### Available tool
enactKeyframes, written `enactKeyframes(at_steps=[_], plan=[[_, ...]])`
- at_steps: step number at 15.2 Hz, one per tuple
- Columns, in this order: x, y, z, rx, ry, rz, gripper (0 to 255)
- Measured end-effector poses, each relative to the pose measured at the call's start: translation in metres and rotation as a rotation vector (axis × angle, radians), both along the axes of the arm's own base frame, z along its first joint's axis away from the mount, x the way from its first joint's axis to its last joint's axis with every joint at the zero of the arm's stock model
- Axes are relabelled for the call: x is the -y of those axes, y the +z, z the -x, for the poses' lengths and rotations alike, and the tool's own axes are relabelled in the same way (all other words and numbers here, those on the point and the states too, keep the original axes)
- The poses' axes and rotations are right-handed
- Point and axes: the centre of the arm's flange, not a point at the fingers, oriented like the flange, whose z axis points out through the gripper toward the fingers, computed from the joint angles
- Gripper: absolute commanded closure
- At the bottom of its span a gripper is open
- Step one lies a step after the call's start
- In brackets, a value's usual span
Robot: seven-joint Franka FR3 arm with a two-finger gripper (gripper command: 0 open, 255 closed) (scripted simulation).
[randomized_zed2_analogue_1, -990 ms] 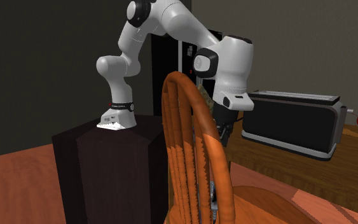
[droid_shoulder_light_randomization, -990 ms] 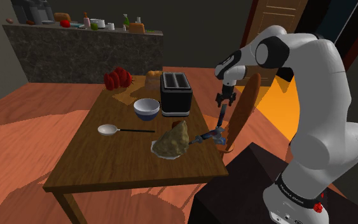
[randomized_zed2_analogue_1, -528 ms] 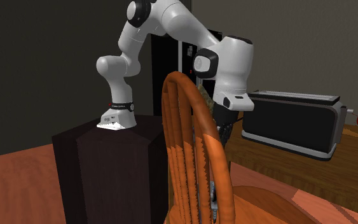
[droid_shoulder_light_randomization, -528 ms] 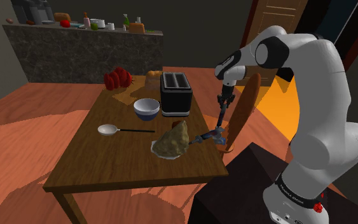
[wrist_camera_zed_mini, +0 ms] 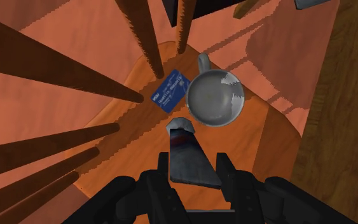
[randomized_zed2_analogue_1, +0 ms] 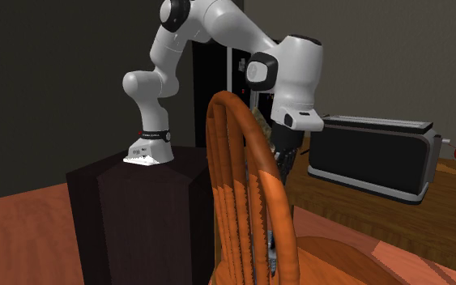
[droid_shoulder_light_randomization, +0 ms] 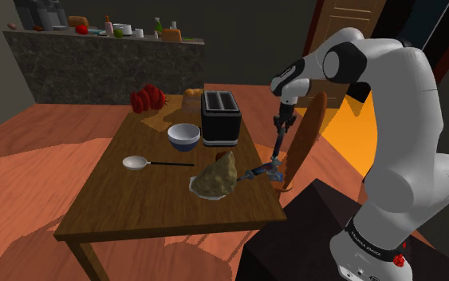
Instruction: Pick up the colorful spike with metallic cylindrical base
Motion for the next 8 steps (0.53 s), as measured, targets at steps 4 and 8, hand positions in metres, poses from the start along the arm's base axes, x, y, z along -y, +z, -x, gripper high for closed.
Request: enactKeyframes(at_steps=[4,8], plan=[[0.000,0.021,0.000,0.000,0.000,0.000,255],[0.000,0.041,0.000,0.000,0.000,0.000,255]])
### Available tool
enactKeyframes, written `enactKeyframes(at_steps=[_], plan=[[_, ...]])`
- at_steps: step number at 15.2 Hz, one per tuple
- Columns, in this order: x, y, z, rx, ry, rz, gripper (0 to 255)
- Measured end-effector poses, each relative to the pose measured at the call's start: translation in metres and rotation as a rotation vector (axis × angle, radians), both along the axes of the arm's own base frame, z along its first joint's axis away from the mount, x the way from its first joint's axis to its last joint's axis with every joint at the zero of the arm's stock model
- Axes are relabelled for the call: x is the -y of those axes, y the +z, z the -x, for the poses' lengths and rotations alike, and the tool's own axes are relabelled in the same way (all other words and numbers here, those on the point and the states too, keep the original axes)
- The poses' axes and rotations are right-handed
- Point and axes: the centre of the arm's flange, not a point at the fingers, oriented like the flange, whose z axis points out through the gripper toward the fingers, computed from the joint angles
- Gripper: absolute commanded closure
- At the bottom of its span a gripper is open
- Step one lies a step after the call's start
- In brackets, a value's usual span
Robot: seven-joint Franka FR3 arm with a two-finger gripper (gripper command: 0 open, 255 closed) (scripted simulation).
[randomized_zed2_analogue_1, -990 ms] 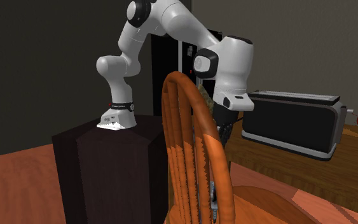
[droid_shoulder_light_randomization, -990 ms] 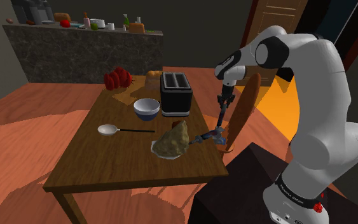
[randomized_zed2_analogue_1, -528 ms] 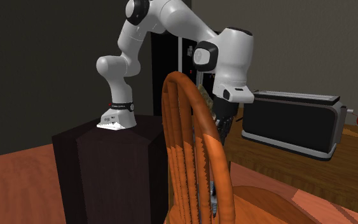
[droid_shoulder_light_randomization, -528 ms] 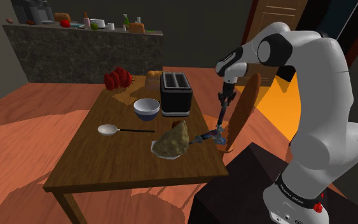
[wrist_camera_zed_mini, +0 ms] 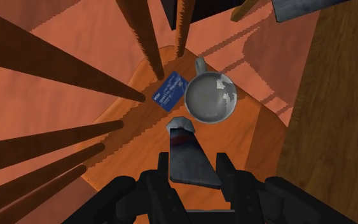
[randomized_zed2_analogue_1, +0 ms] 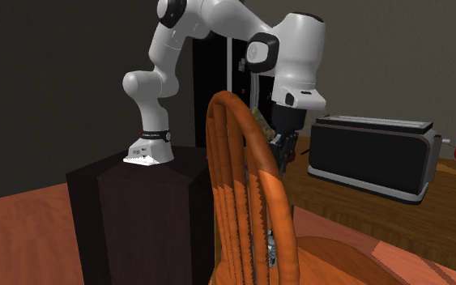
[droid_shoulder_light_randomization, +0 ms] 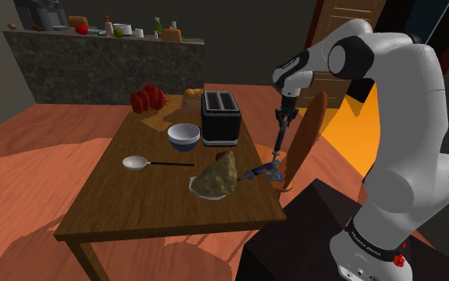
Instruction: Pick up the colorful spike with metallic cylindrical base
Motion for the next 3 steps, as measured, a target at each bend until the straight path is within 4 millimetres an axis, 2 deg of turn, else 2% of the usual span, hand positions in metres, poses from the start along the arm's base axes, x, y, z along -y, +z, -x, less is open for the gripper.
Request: enactKeyframes(at_steps=[3], plan=[[-0.0002,0.0139,-0.0001,0.000,0.000,0.000,255]])
